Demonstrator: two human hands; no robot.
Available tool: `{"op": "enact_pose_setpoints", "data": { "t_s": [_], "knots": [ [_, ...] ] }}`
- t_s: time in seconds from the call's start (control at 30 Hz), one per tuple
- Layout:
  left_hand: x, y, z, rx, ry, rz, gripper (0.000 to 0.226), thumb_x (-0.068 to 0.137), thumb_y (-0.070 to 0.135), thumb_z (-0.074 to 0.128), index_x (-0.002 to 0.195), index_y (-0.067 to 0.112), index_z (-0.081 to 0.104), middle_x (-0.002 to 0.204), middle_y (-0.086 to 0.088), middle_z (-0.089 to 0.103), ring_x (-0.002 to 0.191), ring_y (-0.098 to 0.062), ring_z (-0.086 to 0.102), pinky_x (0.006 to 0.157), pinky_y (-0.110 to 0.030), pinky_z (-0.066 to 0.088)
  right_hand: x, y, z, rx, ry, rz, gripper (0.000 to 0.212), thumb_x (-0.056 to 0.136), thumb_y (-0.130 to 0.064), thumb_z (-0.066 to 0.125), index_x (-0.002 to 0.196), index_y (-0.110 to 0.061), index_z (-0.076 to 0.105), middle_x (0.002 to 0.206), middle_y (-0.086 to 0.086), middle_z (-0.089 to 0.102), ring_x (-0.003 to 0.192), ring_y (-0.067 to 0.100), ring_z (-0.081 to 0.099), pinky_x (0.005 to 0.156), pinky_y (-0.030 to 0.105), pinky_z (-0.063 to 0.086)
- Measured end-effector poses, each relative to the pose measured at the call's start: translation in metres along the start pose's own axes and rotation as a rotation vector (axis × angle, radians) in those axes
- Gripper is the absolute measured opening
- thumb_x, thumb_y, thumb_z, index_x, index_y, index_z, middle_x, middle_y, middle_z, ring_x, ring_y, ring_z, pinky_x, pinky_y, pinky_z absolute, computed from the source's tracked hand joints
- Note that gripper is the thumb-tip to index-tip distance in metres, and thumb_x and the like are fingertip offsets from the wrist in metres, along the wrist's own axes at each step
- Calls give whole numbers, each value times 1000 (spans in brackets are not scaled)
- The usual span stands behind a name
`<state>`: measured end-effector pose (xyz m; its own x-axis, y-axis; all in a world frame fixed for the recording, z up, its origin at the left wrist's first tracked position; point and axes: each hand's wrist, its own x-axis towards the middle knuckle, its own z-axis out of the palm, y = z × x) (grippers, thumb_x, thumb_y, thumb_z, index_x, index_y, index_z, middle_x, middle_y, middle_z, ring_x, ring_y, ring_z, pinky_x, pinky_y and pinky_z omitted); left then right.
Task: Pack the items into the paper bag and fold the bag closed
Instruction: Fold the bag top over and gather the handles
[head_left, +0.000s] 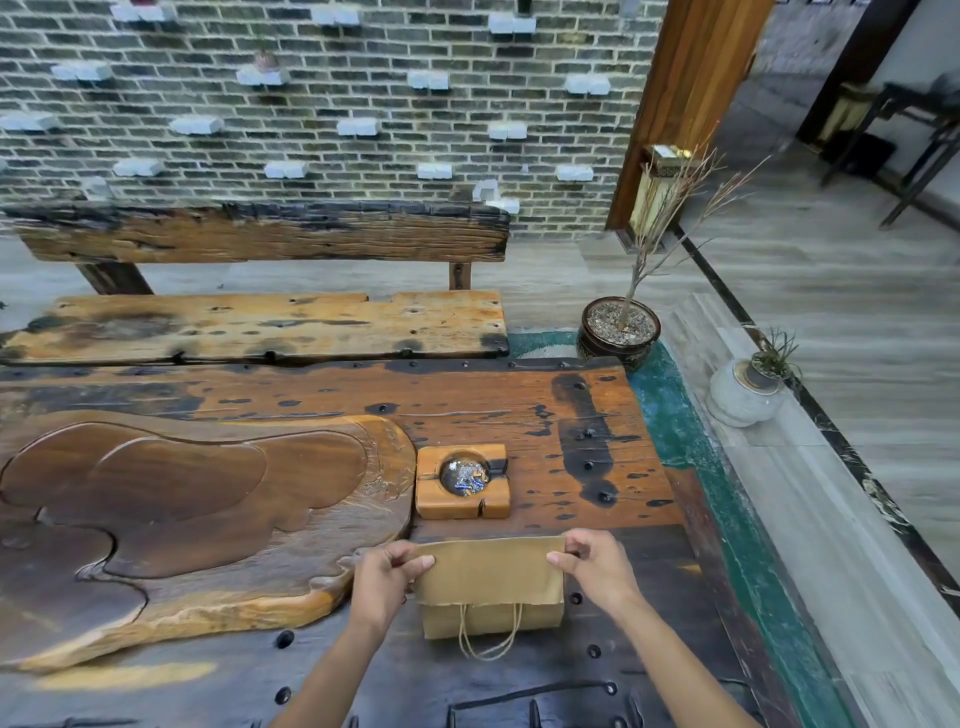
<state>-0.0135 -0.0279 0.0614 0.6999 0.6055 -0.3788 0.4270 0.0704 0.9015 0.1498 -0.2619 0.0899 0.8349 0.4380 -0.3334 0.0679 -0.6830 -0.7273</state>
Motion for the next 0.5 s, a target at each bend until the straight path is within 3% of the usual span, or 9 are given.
{"op": "enact_pose_setpoints", "data": {
  "t_s": [0.1, 0.17, 0.23, 0.3, 0.37, 0.5],
  "knots": [
    [-7, 28, -2, -67, 7, 34, 30, 79, -4, 72, 53, 11, 69, 52, 10, 62, 50, -1, 53, 52, -14, 42, -2, -13, -10, 52, 31, -40, 6, 80, -18, 78, 79, -17, 73, 76, -7, 68, 77, 9, 62, 69, 18, 43],
    [-8, 42, -5, -116, 24, 54, 42, 79, -6, 71, 44, 18, 64, 46, 13, 55, 45, 1, 47, 48, -12, 39, -4, -23, -17, 67, 52, -74, 9, 81, -19, 78, 86, -13, 74, 80, -5, 70, 81, 11, 63, 70, 19, 44],
    [-10, 59, -9, -148, 46, 88, 40, 78, -5, 72, 45, 15, 60, 48, 12, 51, 52, -6, 47, 54, -19, 41, -8, -38, -26, 87, 78, -94, 11, 83, -17, 77, 88, -9, 71, 82, -1, 68, 78, 11, 60, 70, 20, 43],
    [-13, 79, -12, -153, 60, 136, 38, 79, -4, 72, 50, 14, 56, 51, 11, 50, 57, -11, 47, 60, -25, 39, -10, -54, -37, 105, 106, -119, 10, 84, -15, 75, 78, -17, 67, 76, -3, 61, 75, 12, 57, 69, 26, 42],
    [-18, 102, -14, -175, 86, 198, 36, 81, -7, 70, 54, 12, 56, 51, 13, 52, 52, -5, 46, 56, -21, 40, -12, -69, -47, 118, 133, -155, 31, 84, -14, 74, 64, -25, 53, 70, -5, 56, 72, 14, 55, 68, 31, 42],
    [-24, 140, -21, -211, 130, 330, 17, 82, 0, 72, 68, 4, 63, 67, 0, 54, 66, -12, 47, 65, -28, 39, -18, -104, -72, 230, 177, -203, 32, 85, -10, 74, 65, -24, 53, 72, -5, 51, 70, 12, 53, 70, 28, 42]
  ]
}}
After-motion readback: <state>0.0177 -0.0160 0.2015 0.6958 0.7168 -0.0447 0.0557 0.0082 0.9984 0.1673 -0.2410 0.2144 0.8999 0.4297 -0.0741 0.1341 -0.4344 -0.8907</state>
